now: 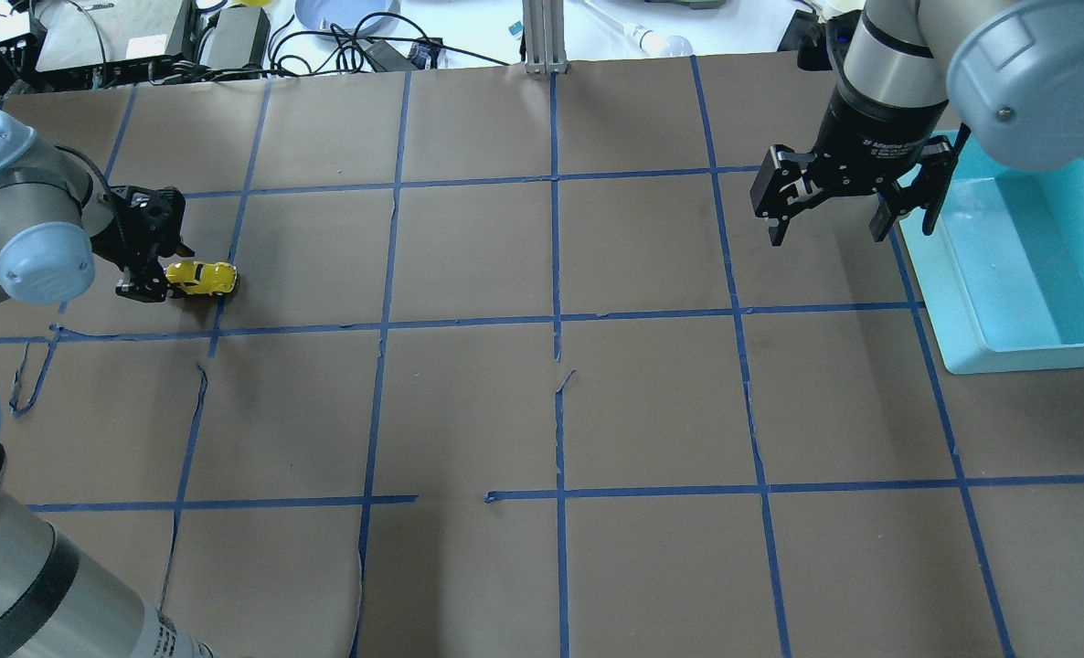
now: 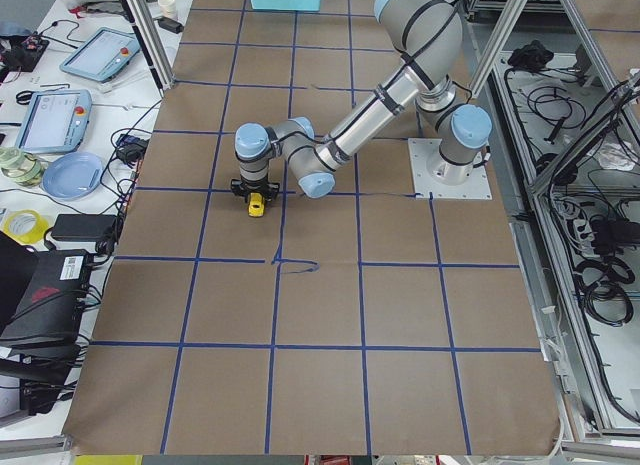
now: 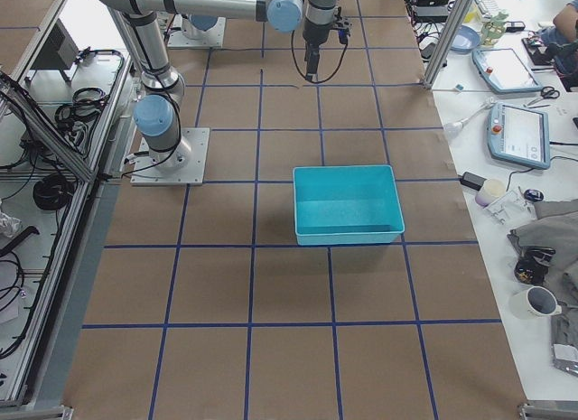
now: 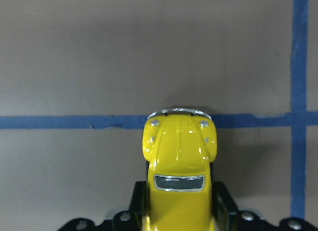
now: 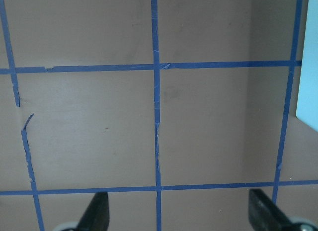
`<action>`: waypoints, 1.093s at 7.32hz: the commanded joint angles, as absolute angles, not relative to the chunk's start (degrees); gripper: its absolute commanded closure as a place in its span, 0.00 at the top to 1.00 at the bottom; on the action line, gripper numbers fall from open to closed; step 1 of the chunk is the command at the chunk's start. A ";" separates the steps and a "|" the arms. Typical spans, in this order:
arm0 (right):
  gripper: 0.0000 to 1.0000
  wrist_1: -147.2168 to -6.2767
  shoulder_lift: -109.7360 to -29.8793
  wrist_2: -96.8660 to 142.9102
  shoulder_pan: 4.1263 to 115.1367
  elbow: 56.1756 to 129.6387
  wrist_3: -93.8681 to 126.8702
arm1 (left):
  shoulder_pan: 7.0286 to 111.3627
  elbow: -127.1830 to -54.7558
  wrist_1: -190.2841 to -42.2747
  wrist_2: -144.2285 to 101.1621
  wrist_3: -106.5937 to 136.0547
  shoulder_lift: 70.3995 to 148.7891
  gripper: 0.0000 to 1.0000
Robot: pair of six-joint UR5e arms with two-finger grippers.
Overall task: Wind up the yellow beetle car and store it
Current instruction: 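Open the left gripper to release the car so it rolls forward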
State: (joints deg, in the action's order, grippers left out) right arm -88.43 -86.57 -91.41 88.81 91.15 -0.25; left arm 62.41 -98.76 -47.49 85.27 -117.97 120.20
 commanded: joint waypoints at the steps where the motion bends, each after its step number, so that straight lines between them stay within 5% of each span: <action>1: 1.00 -88.50 -86.57 -91.41 88.77 91.14 -0.26 | 62.40 -98.70 -47.55 85.34 -117.60 119.80 1.00; 8: 1.00 -88.42 -86.57 -94.04 88.50 91.14 -0.09 | 63.37 -98.70 -48.34 84.82 -116.64 118.83 1.00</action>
State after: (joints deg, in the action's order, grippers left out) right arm -88.40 -86.57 -93.32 88.46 91.14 -0.33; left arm 63.14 -98.74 -48.31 84.88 -117.16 118.88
